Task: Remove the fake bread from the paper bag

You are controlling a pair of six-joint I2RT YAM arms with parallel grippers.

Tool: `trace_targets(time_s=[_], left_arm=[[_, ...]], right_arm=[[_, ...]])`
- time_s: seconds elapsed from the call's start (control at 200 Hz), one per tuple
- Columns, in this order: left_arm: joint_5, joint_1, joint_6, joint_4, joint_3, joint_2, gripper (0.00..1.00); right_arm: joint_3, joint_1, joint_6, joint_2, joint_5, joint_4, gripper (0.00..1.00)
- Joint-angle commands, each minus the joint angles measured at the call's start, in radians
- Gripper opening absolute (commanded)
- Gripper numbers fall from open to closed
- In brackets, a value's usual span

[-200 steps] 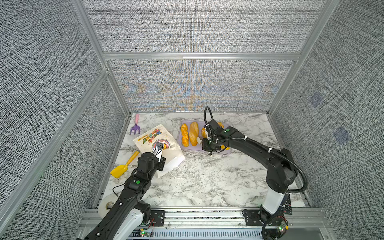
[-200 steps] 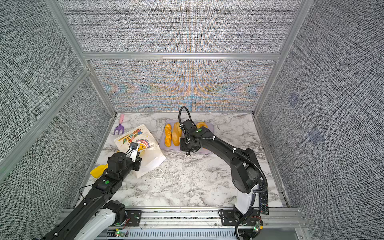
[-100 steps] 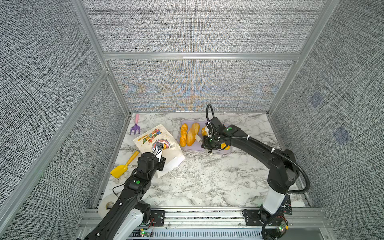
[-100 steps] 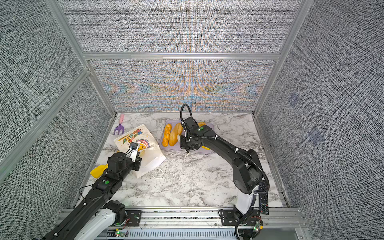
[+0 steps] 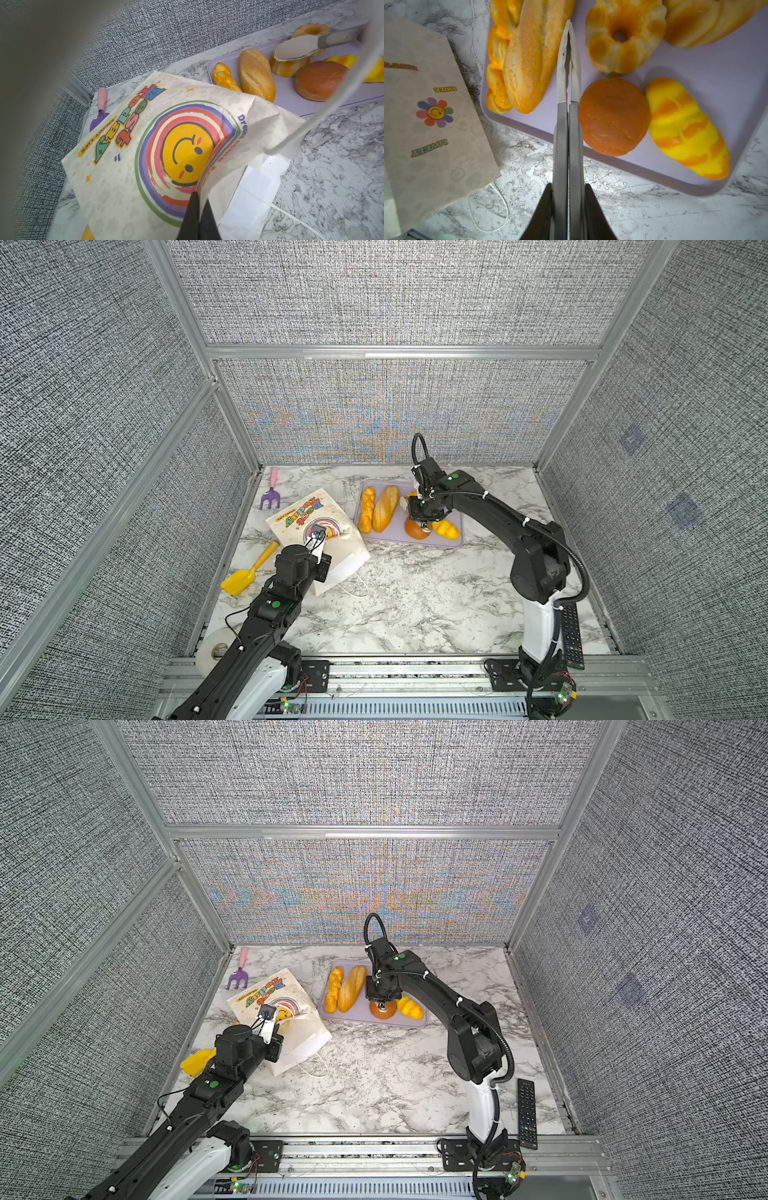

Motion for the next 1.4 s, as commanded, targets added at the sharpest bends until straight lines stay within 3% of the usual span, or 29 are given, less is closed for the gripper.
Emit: trace_targets(time_s=[0.0,0.485,0.835,1.03,1.151,1.246,1.396], left_arm=[[-0.001,0.0,-0.002,0.002,-0.003,0.0,0.0],[-0.003,0.001,0.007,0.003,-0.005,0.003,0.0],[0.035,0.0,0.069,-0.005,-0.022,-0.017,0.0],[0.056,0.001,0.145,-0.026,-0.016,-0.024,0.0],[0.046,0.0,0.173,-0.045,-0.001,-0.013,0.0],[0.035,0.001,0.178,-0.056,0.01,-0.004,0.0],[0.011,0.001,0.169,-0.054,0.013,-0.005,0.0]], right_arm=[[0.053,-0.002,-0.034,0.032,0.011,-0.055,0.0],[0.27,-0.012,-0.066,0.198,-0.039,-0.111,0.0],[0.186,-0.016,-0.062,0.162,-0.051,-0.068,0.0],[0.044,-0.016,-0.074,0.004,0.014,-0.036,0.0],[-0.086,-0.014,-0.067,-0.141,-0.007,0.014,0.01],[-0.292,-0.003,-0.019,-0.305,-0.079,0.129,0.05],[-0.719,0.065,0.179,-0.599,-0.231,0.447,0.1]])
